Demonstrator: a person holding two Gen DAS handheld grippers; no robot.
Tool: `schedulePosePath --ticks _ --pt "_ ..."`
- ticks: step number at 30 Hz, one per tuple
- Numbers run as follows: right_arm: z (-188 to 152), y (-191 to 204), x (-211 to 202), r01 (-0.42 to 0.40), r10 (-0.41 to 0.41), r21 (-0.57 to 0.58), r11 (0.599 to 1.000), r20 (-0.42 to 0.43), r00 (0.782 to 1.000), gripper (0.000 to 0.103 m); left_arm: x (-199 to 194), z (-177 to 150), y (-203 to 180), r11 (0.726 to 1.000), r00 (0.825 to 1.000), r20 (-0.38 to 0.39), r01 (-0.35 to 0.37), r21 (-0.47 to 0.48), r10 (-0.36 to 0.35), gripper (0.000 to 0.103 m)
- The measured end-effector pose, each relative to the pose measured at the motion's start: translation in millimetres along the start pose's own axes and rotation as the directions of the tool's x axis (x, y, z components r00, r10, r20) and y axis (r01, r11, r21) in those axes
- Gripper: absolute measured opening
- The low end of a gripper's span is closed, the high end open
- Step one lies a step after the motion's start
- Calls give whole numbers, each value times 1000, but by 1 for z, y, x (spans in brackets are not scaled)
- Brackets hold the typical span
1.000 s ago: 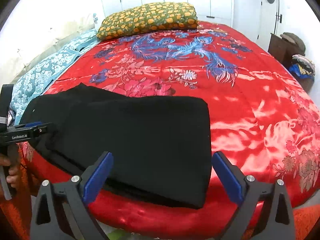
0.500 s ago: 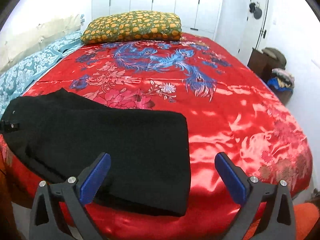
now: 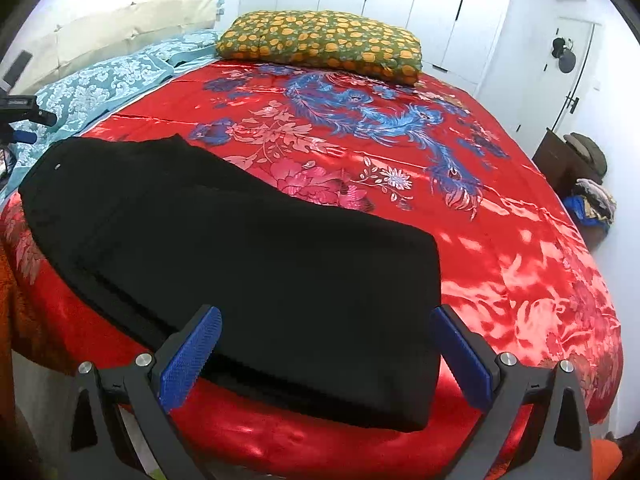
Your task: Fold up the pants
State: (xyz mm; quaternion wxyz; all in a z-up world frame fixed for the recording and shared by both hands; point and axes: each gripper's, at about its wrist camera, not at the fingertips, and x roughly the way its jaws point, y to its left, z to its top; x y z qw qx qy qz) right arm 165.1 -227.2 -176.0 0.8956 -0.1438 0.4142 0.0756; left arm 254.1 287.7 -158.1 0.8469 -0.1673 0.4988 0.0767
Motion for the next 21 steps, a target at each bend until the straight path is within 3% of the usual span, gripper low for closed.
schedulePosePath --ticks 3,8,11,12,13,15,17,18,21 --pt "0 -3 2 -18 18 24 1000 -6 1000 103 27 8 48 997 998 -59 -2 -74 -3 97" --pt "-1 -14 6 -30 31 76 997 -24 999 103 75 1 51 997 980 -184 70 -23 -73 97" --pt "-2 -17 9 -28 32 91 995 -37 999 103 93 -11 39 973 941 -248 222 -65 -232 97" --pt "-2 -18 9 -27 31 93 995 -38 999 103 93 -12 39 973 946 -229 218 -72 -229 94" --pt "-1 -18 9 -27 31 95 995 -38 999 103 91 -13 38 973 948 -223 219 -71 -230 86" --pt "0 -21 7 -29 32 103 994 -32 999 103 84 -15 40 974 951 -216 205 -97 -221 49" --pt "0 -23 6 -31 34 113 993 -24 999 103 76 -15 49 960 944 -207 224 -167 -257 28" --pt "0 -25 6 -35 37 121 992 -18 999 103 68 -15 55 943 937 -194 246 -224 -291 22" --pt "1 -29 4 -41 42 138 990 -5 999 103 40 -19 50 910 930 -158 273 -312 -333 19"
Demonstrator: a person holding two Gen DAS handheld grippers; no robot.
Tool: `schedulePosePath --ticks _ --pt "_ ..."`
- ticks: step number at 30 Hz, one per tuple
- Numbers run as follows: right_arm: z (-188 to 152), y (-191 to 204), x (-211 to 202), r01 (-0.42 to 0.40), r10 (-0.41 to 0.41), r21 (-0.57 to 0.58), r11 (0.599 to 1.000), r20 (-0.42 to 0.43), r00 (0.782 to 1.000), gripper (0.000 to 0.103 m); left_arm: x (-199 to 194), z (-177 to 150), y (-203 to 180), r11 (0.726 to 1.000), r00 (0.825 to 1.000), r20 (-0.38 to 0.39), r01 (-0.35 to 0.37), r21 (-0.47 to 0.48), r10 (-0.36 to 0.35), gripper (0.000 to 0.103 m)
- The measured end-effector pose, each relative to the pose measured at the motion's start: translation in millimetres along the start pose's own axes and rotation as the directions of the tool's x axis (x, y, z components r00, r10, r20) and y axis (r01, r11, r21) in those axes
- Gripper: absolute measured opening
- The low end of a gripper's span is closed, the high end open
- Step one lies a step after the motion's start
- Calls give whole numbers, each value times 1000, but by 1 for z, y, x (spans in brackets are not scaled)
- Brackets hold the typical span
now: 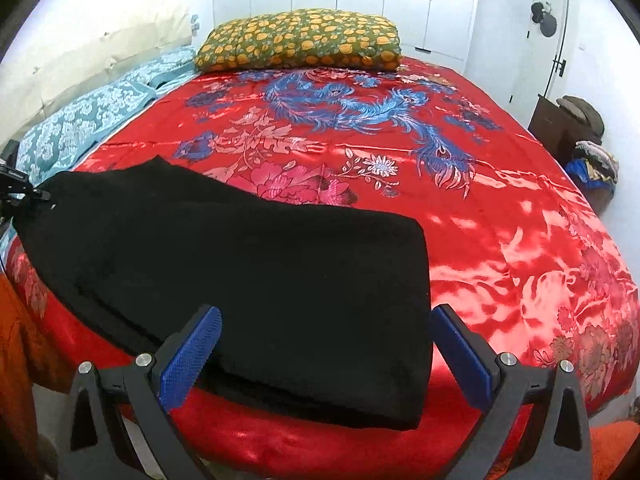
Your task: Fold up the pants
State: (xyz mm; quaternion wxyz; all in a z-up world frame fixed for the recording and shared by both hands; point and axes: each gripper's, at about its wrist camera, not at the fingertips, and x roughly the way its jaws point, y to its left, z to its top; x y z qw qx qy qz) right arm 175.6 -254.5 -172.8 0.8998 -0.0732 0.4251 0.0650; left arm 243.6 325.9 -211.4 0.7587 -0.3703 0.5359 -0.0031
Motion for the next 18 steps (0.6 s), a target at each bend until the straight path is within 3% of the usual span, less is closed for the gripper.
schedulePosePath --ticks 4,5,8,12,14,18 --pt "3 -9 -4 -26 25 44 999 23 999 103 -30 -20 -41 988 987 52 151 -35 -149 18" --pt "4 -11 -4 -33 32 57 998 28 999 103 -38 -28 -59 975 975 68 215 -51 -211 18" --pt "8 -23 -7 -59 53 116 992 49 997 103 -49 -43 -106 949 948 80 313 -42 -309 17" --pt "13 -44 -18 -95 77 201 975 96 992 103 -36 -75 -200 910 910 29 412 35 -413 13" --pt "15 -58 -26 -111 82 243 964 128 988 103 -14 -95 -250 902 906 -19 422 91 -422 11" --pt "13 -89 -39 -124 72 317 940 171 983 103 61 -142 -315 914 927 -122 371 165 -355 8"
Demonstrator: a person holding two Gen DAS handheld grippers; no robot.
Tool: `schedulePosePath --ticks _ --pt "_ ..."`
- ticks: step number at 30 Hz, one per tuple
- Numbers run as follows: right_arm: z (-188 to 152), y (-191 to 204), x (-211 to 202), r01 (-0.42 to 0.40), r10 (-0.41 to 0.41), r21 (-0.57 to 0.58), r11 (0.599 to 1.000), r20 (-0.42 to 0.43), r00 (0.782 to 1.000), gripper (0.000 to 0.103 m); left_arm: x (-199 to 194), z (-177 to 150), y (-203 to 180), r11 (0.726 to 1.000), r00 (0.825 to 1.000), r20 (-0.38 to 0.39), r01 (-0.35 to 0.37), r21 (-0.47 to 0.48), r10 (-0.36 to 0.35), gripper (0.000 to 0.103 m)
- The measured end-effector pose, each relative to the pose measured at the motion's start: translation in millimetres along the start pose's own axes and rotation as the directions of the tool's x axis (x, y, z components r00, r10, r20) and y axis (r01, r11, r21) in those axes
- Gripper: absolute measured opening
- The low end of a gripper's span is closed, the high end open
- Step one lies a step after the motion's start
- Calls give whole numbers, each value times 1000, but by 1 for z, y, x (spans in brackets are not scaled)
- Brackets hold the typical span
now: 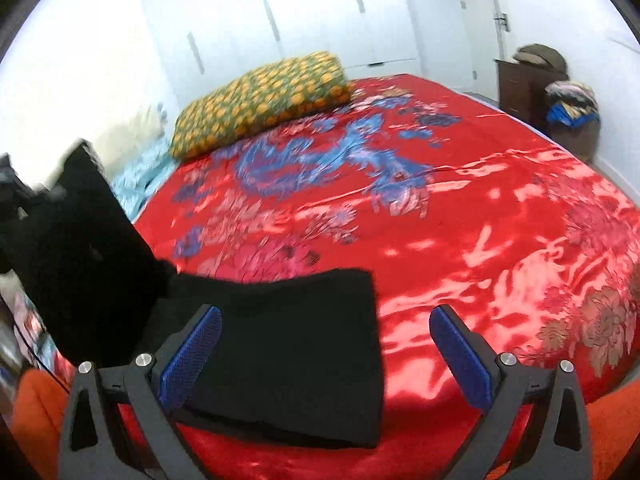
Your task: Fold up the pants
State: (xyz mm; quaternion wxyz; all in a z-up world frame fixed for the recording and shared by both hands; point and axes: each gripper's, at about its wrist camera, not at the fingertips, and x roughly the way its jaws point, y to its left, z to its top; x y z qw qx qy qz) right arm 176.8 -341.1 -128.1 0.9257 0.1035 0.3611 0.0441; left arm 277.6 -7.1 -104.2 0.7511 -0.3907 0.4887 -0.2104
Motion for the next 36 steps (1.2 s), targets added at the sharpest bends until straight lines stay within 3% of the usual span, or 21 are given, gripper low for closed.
schedulePosePath --ticks 2,4,6,8,10,12,14,16,18,20,23,26,28,29,30,33,36 --pt "3 -17 -4 4 -4 56 998 10 1000 103 55 -21 -2 997 996 -53 -72 24 73 6" --pt "4 -38 -6 6 -8 128 992 10 1000 103 99 -37 3 995 987 -130 -91 31 94 3" --pt "4 -58 -7 3 -5 206 979 10 1000 103 148 -54 14 986 961 -218 -161 52 169 7" --pt "3 -73 -10 -15 11 264 964 17 1000 103 164 -59 22 983 947 -263 -182 40 186 8" --pt "3 -86 -12 -61 54 327 943 31 998 103 153 -60 18 989 959 -244 -142 37 147 24" --pt "2 -92 -10 -122 114 363 924 42 993 103 124 -53 4 986 972 -192 -115 118 136 66" --pt "3 -85 -2 -211 215 359 909 30 976 103 90 -47 -11 966 980 -106 -140 215 166 79" --pt "3 -64 16 -322 352 309 895 -46 935 103 53 -43 -18 938 980 -24 -182 296 197 84" --pt "-5 -26 40 -431 477 241 870 -181 860 103 18 -40 -9 911 969 46 -243 332 242 86" --pt "-15 2 54 -460 494 182 869 -277 824 102 -8 -38 8 896 952 110 -305 323 285 86" --pt "-27 29 72 -389 389 77 918 -369 844 102 -25 -47 42 885 926 178 -373 278 335 86" --pt "-30 28 95 -339 354 113 934 -414 839 101 -37 -65 87 868 885 231 -450 209 404 86" --pt "-29 29 102 -321 342 123 939 -411 845 91 -31 -71 109 865 873 226 -472 170 432 85" --pt "-27 31 104 -323 343 119 939 -409 846 66 -31 -72 119 862 867 213 -485 148 451 83" --pt "-25 35 104 -332 347 111 937 -414 842 33 -33 -70 129 862 862 198 -494 119 466 81" --pt "-20 46 94 -303 300 55 951 -391 870 22 -39 -61 127 869 857 254 -484 97 449 81" --pt "2 46 62 -379 398 119 918 -292 870 19 -51 -59 116 858 838 330 -497 132 434 81"
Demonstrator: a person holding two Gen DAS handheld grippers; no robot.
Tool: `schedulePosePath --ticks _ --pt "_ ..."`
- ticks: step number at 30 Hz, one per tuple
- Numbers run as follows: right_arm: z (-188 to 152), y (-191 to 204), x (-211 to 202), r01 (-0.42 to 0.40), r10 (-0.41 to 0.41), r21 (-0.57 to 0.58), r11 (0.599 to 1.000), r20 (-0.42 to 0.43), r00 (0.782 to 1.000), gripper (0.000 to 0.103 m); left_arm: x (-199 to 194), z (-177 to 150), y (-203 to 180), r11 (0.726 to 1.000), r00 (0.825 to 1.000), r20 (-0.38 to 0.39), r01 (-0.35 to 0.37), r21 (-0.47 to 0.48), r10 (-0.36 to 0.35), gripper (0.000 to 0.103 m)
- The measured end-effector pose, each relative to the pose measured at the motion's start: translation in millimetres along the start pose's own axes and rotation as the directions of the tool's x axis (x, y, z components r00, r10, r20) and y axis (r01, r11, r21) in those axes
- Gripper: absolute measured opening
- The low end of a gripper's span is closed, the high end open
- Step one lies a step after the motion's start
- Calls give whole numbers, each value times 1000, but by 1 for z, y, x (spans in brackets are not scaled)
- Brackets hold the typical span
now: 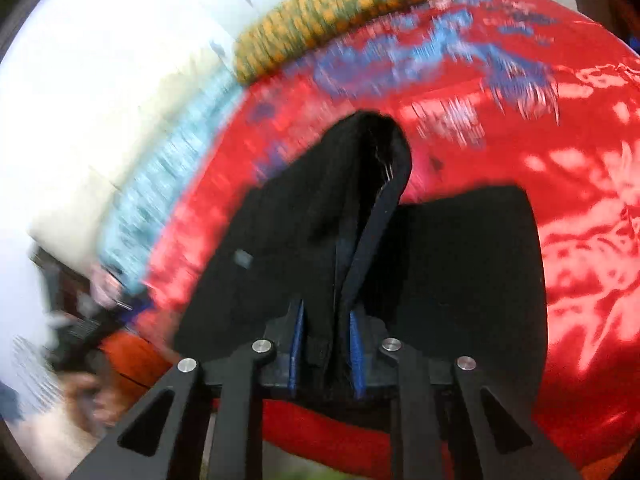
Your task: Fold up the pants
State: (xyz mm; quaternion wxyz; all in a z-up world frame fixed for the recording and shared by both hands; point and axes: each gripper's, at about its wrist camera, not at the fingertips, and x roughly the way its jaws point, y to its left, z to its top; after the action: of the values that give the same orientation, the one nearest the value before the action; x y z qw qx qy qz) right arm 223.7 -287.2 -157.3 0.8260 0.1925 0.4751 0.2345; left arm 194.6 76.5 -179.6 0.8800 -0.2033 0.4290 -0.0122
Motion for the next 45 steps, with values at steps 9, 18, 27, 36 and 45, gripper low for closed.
schedulePosePath --ticks 9,18,27,36,45 --pt "7 -14 -71 -3 0 20 1000 135 991 19 -11 -9 -33 993 999 41 17 118 -22 82" --pt "-34 -91 -34 175 -172 230 957 -35 984 51 13 -27 -84 949 1000 10 -5 314 2 84" --pt "31 -24 -51 148 -145 -44 988 82 986 57 64 -56 -112 862 992 -74 -50 505 101 85" --pt "40 -64 11 319 -320 -42 947 -16 947 42 48 -63 -92 892 990 -108 -35 451 93 95" --pt "-10 8 -56 288 -281 -172 942 65 957 44 9 -51 -100 936 998 -58 20 351 1 95"
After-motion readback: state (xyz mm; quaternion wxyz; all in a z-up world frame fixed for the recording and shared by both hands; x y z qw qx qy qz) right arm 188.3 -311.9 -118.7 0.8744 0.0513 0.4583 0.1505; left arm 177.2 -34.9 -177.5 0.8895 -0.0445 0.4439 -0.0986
